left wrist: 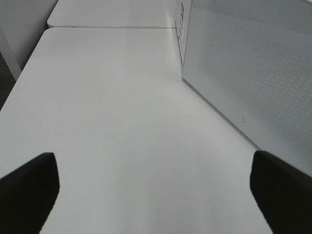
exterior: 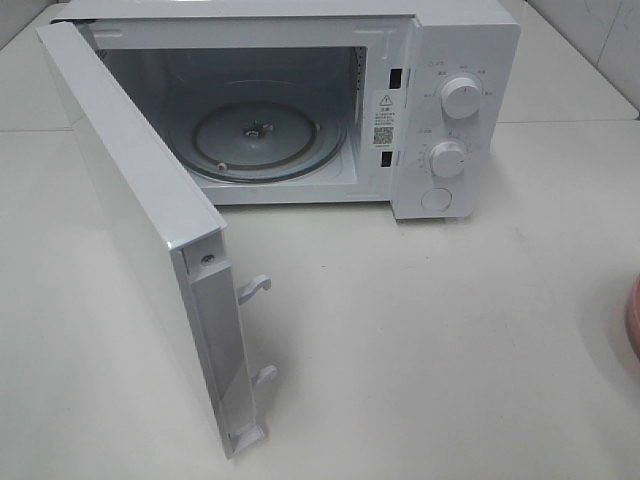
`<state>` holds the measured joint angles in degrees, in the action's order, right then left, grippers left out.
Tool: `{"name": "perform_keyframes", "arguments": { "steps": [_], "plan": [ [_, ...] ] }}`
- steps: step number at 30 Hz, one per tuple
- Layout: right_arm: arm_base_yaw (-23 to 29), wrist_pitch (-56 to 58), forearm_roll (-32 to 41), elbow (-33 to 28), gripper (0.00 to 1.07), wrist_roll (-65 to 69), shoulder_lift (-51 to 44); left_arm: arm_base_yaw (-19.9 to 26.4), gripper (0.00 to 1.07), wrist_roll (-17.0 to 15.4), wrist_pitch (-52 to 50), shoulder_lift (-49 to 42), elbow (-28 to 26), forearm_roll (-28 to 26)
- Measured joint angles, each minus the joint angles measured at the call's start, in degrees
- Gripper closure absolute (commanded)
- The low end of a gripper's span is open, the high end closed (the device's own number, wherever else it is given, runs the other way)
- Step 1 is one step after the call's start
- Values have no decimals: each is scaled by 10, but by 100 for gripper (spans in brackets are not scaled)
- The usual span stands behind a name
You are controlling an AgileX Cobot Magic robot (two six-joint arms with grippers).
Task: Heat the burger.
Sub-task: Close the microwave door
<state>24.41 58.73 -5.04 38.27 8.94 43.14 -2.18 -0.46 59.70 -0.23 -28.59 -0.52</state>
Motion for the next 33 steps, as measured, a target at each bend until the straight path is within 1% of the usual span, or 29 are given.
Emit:
{"name": "perform_keyframes", "arguments": {
  "steps": [2,3,4,6,8,9,10,11,12,13,14,15,17,19,20,21,24,27,33],
  "plan": [
    [-3,1,1,-22,30,0,-65,0,4,0,0,0,0,0],
    [-3,1,1,-22,30,0,-65,0,4,0,0,0,0,0],
    [-17,2,5,-34,30,0,-107,0,4,0,0,0,0,0],
    [-25,3,5,-38,30,0,-124,0,4,0,0,0,0,0],
    [-62,5,5,-50,31,-1,-184,0,4,0,0,0,0,0],
    [-62,5,5,-50,31,-1,-184,0,4,0,0,0,0,0],
    [-87,6,5,-56,31,-1,-227,0,4,0,0,0,0,0],
    [-96,6,5,-60,31,-1,-249,0,4,0,0,0,0,0],
    [-96,6,5,-60,31,-1,-249,0,4,0,0,0,0,0],
    [-109,6,11,-68,31,-1,-286,0,4,0,0,0,0,0],
    [-109,6,11,-68,31,-1,-286,0,4,0,0,0,0,0],
    [-120,6,21,-77,31,-1,-320,0,4,0,0,0,0,0],
    [-127,6,26,-80,31,-1,-337,0,4,0,0,0,0,0],
    [-148,5,34,-85,31,-1,-382,0,4,0,0,0,0,0],
    [-148,5,34,-85,31,-1,-382,0,4,0,0,0,0,0],
    [-161,0,34,-89,31,-1,-405,0,4,0,0,0,0,0],
    [-176,-3,34,-95,31,0,-430,0,4,0,0,0,0,0],
    [-190,-5,35,-95,31,0,-434,0,4,0,0,0,0,0],
    [-192,-9,37,-95,31,0,-434,0,4,0,0,0,0,5]
  ]
}}
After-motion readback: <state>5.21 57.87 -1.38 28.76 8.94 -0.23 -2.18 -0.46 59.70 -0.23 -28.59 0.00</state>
